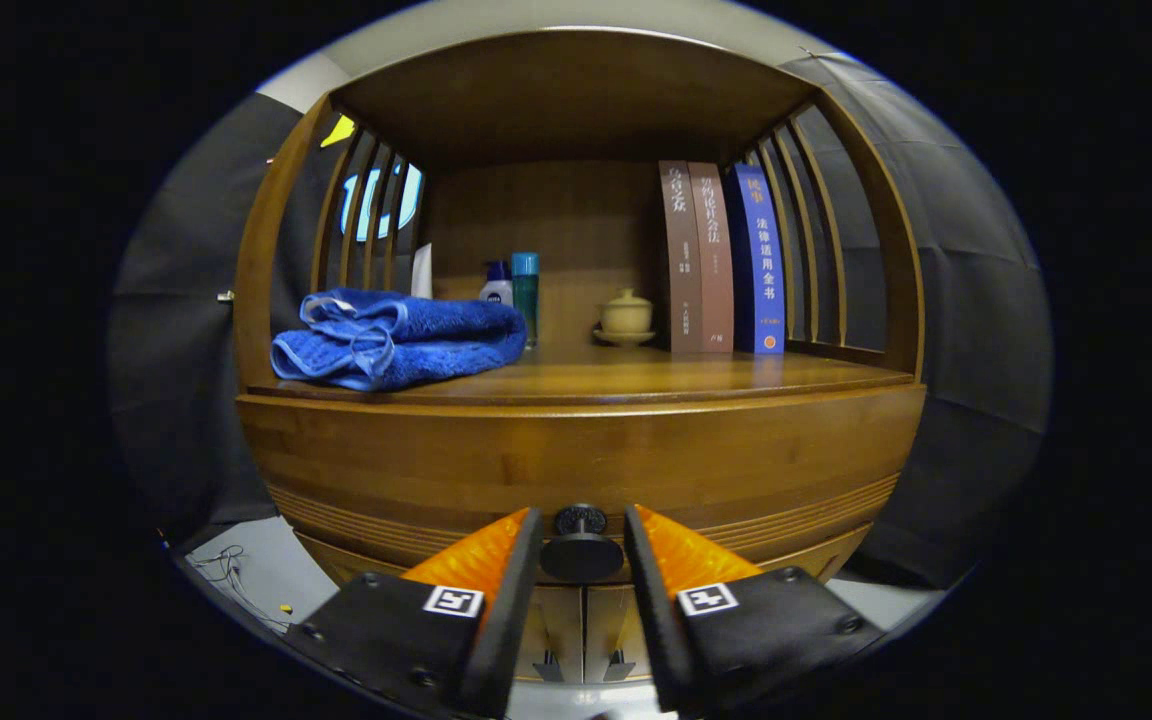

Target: Pull open the drawer, take out the items inside it, and place them on the countertop above the cabinet.

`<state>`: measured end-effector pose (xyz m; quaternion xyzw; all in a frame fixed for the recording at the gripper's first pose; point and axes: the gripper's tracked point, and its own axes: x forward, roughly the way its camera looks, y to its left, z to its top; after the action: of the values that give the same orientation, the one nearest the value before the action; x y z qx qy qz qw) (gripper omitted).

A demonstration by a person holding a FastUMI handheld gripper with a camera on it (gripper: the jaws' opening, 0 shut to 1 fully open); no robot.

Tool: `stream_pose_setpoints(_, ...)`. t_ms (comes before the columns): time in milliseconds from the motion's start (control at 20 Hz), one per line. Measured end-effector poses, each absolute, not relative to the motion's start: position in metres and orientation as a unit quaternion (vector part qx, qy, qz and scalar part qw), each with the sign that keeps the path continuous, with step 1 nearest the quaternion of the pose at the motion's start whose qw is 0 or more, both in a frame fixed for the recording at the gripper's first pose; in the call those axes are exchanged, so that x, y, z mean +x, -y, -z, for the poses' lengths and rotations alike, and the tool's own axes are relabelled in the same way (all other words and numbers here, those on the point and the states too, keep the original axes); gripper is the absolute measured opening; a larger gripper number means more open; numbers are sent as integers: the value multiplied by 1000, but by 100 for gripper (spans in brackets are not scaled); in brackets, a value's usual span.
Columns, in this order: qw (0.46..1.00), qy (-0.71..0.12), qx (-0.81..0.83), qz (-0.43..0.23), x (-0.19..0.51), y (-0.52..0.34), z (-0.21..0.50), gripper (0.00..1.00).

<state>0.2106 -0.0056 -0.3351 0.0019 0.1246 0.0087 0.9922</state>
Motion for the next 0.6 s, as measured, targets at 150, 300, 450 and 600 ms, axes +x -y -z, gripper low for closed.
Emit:
stream_pose_setpoints(150, 993, -121, -7, -10, 213, 8, 334, 46)
stream_pose_setpoints(300, 993, -118, -5, -7, 211, 9, 332, 39)
stream_pose_setpoints(450, 992, -123, -1, -6, 209, 8, 334, 30)
stream_pose_setpoints(600, 992, -123, -4, -6, 196, 8, 332, 30)
